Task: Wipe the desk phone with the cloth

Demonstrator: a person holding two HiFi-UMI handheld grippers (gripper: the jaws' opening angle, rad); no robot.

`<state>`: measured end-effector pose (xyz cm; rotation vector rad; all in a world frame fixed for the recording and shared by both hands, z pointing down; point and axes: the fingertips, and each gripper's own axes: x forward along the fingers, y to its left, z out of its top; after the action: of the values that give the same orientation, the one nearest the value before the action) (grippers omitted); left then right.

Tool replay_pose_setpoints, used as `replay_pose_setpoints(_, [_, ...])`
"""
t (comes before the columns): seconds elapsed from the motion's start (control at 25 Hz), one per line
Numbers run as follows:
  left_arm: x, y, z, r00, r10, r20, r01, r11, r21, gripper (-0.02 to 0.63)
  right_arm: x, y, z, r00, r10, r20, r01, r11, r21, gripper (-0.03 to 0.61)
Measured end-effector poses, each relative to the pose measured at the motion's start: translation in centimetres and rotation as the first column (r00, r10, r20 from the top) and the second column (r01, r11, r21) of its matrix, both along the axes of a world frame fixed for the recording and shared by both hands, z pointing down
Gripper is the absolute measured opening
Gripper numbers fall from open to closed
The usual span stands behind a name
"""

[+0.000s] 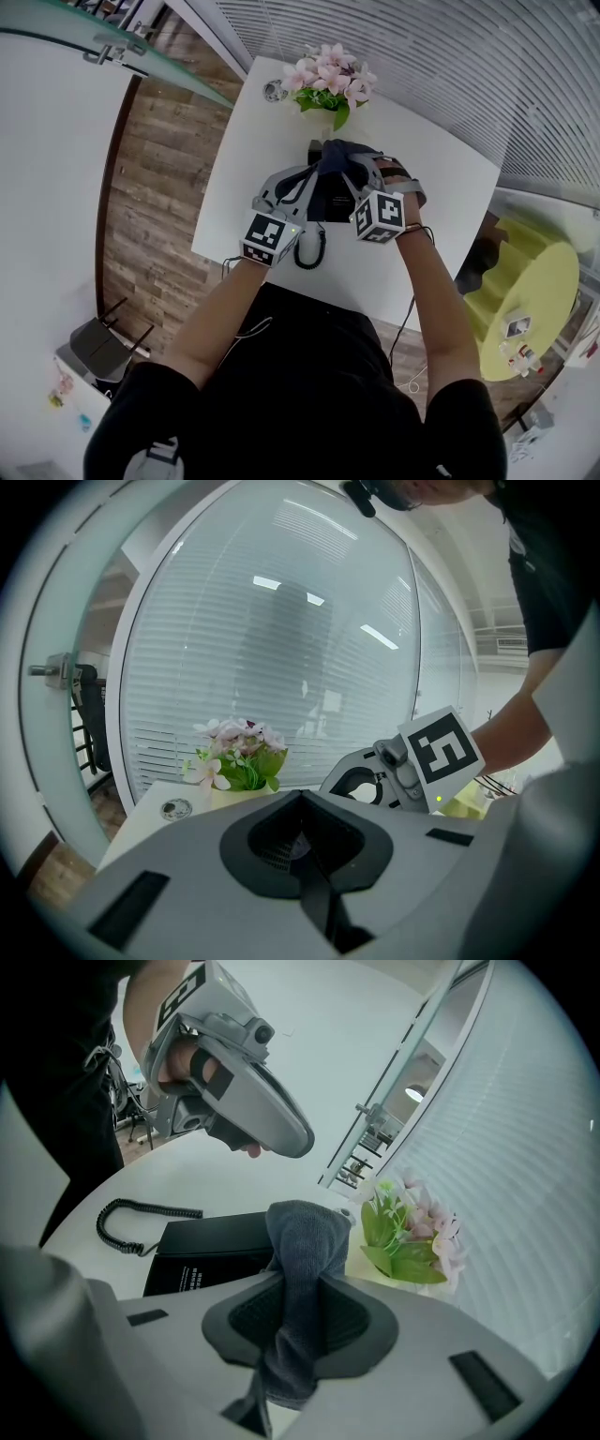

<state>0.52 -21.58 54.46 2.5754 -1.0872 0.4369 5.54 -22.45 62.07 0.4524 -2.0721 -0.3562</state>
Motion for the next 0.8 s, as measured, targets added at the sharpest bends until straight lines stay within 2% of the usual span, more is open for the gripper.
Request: replay_pose_setpoints(0.8, [-0.4, 3.0, 1.4, 0.999, -0.026, 0.027, 0.026, 0.999, -0.022, 0.011, -0.1, 3.0, 1.5, 1.000, -0.009, -0.006, 0.009, 0.998, -0.058, 0.100])
